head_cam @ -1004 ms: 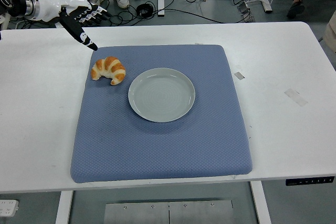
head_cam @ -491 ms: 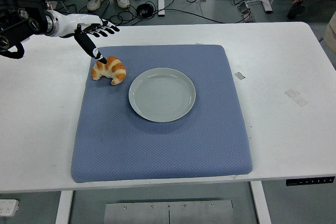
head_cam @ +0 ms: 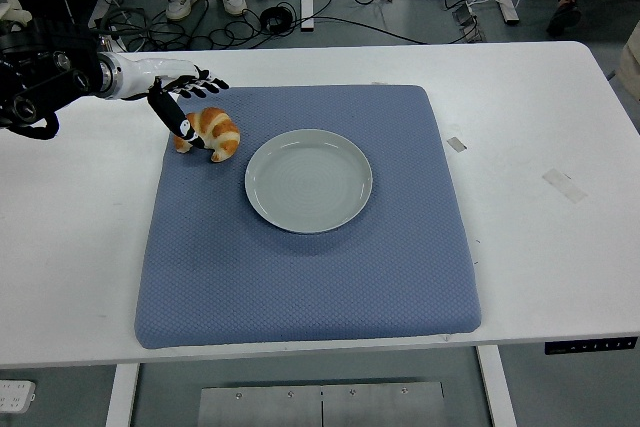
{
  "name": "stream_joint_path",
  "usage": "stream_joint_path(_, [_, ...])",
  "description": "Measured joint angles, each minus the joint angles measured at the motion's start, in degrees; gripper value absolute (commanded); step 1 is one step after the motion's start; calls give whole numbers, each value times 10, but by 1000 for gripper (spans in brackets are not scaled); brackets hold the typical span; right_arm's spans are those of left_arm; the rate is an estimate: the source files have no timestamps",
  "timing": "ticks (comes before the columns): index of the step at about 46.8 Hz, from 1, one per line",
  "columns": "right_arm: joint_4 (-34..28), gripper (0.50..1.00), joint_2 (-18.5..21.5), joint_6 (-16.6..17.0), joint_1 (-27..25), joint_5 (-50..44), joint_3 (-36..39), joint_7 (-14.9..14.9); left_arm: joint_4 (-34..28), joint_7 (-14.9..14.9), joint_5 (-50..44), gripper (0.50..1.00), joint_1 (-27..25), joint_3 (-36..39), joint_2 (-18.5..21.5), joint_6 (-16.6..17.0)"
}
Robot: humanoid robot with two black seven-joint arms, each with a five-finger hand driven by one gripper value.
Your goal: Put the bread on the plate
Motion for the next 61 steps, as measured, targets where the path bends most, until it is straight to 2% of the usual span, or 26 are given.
stream_joint_path(14, [0,1000,0,0,0,0,0,0,2,-1,-2,940,21,-1,-7,33])
stream_joint_path(34, [0,1000,0,0,0,0,0,0,2,-1,-2,868,27,-2,-13,38])
stream_joint_path(43, [0,1000,0,0,0,0,0,0,2,-1,-3,778,27,-2,-18,38])
stream_joint_path(61, [0,1000,0,0,0,0,0,0,2,-1,-3,662,27,-2,-19,37])
